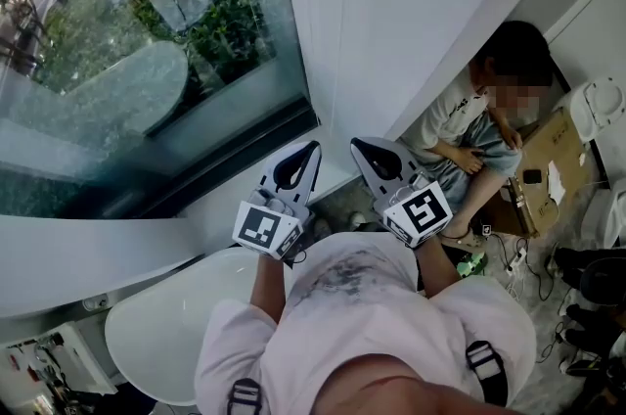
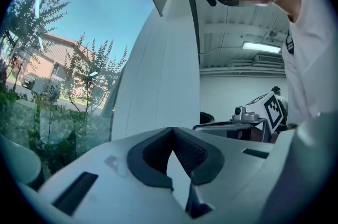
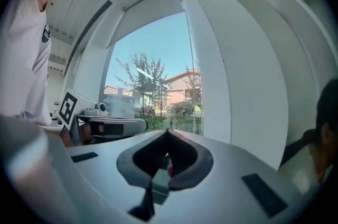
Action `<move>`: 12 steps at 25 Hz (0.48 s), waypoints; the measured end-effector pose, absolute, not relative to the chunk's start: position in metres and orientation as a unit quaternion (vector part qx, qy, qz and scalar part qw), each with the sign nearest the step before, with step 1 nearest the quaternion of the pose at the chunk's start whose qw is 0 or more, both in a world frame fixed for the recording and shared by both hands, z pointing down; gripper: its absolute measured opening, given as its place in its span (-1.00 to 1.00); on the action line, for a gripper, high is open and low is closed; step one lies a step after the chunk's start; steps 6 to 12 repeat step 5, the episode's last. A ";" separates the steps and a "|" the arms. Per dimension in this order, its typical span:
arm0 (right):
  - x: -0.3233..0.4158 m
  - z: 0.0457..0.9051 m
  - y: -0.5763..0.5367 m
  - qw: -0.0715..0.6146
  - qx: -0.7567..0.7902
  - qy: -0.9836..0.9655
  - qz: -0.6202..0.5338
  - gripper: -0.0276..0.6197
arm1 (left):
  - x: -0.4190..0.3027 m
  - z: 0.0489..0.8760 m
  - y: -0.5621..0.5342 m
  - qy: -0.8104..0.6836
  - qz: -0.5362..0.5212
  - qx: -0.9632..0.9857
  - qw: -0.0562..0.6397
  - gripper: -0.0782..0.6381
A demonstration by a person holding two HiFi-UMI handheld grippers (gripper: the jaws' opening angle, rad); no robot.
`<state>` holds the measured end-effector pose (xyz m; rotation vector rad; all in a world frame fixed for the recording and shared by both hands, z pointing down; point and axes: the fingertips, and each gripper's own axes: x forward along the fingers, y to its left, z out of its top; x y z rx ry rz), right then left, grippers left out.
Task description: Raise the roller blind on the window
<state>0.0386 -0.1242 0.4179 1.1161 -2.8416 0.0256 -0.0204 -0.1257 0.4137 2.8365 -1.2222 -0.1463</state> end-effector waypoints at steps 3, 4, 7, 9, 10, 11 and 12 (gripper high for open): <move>0.038 0.418 -0.124 0.043 0.364 -0.930 0.008 -0.73 | -0.020 0.414 -0.126 -0.396 -0.047 0.917 0.024 -0.77; 0.038 0.418 -0.124 0.043 0.364 -0.930 0.007 -0.73 | -0.020 0.414 -0.126 -0.396 -0.047 0.917 0.023 -0.76; 0.038 0.418 -0.124 0.043 0.364 -0.930 0.007 -0.73 | -0.020 0.415 -0.126 -0.396 -0.047 0.917 0.023 -0.76; 0.038 0.418 -0.124 0.043 0.364 -0.930 0.007 -0.73 | -0.020 0.415 -0.126 -0.396 -0.047 0.917 0.023 -0.76; 0.038 0.418 -0.124 0.043 0.364 -0.930 0.007 -0.73 | -0.020 0.415 -0.126 -0.396 -0.047 0.917 0.023 -0.76; 0.038 0.418 -0.124 0.043 0.364 -0.930 0.007 -0.73 | -0.020 0.415 -0.126 -0.396 -0.047 0.917 0.023 -0.76; 0.038 0.418 -0.124 0.043 0.364 -0.930 0.007 -0.73 | -0.020 0.415 -0.126 -0.396 -0.047 0.917 0.023 -0.76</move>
